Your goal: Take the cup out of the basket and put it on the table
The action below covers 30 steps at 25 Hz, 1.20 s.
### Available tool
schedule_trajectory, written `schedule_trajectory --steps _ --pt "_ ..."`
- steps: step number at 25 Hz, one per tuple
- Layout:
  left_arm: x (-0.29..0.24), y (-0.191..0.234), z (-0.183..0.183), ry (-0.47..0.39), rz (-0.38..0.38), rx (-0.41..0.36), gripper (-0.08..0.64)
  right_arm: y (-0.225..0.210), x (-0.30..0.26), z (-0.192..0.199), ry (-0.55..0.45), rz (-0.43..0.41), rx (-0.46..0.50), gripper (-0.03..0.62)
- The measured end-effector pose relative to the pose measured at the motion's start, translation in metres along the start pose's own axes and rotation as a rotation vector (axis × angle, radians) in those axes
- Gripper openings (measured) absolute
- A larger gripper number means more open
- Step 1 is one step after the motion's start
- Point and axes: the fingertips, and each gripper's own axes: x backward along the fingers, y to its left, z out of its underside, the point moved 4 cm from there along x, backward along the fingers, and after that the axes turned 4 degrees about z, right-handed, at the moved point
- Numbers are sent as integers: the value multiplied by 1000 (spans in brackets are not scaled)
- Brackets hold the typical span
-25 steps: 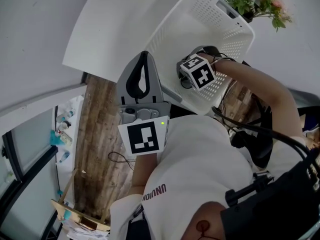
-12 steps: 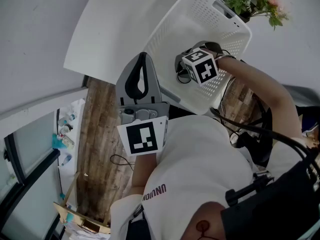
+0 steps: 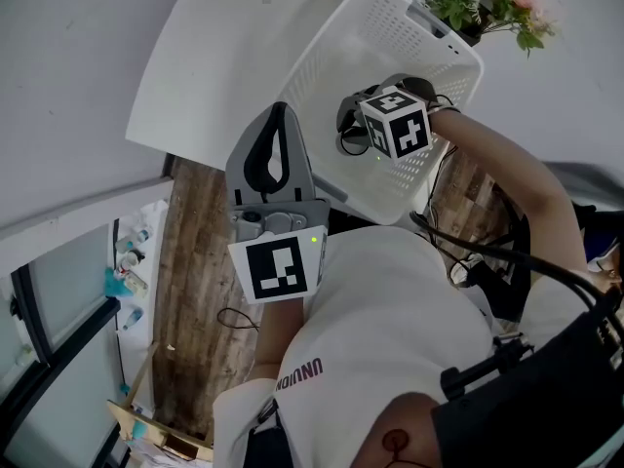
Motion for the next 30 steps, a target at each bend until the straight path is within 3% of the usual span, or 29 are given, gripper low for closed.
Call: schedule_trajectory --steps 17,30 --pt "-6 -10 -8 -25 27 -25 12 -29 59 -5 -97 271 -60 41" --pt "-8 -19 -13 -37 31 -40 12 -46 122 -14 -214 541 -135 41"
